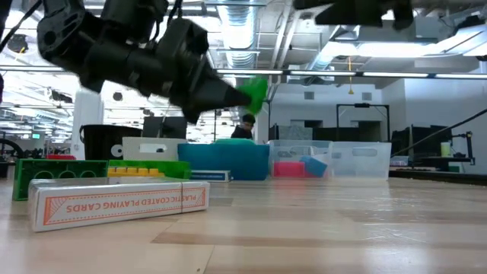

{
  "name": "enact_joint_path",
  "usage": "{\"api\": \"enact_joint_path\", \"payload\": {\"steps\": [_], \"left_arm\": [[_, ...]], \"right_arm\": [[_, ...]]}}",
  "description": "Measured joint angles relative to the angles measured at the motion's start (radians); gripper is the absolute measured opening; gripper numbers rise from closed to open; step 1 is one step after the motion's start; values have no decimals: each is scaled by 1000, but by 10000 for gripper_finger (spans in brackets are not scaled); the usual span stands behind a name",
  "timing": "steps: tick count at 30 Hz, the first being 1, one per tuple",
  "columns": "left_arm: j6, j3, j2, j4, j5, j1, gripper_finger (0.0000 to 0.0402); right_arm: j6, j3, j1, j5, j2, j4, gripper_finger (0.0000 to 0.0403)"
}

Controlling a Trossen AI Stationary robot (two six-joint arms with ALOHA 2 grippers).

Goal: Pick & Place Toys
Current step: Put the green 2 stud game piece into the left transparent bin

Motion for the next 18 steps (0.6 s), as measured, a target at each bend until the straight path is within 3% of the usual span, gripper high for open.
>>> {"api": "enact_joint_path", "payload": {"steps": [7, 10, 18], "left_arm": [[139, 10, -175, -102, 4, 138, 0], [155, 39, -209, -160, 62, 216, 0], [156, 167, -102, -184, 270, 385, 0]], "right_arm": [[6, 0, 47, 77, -121, -96, 210], [50, -6, 84, 124, -163, -173, 201], [298, -7, 165, 142, -198, -445, 179]]}}
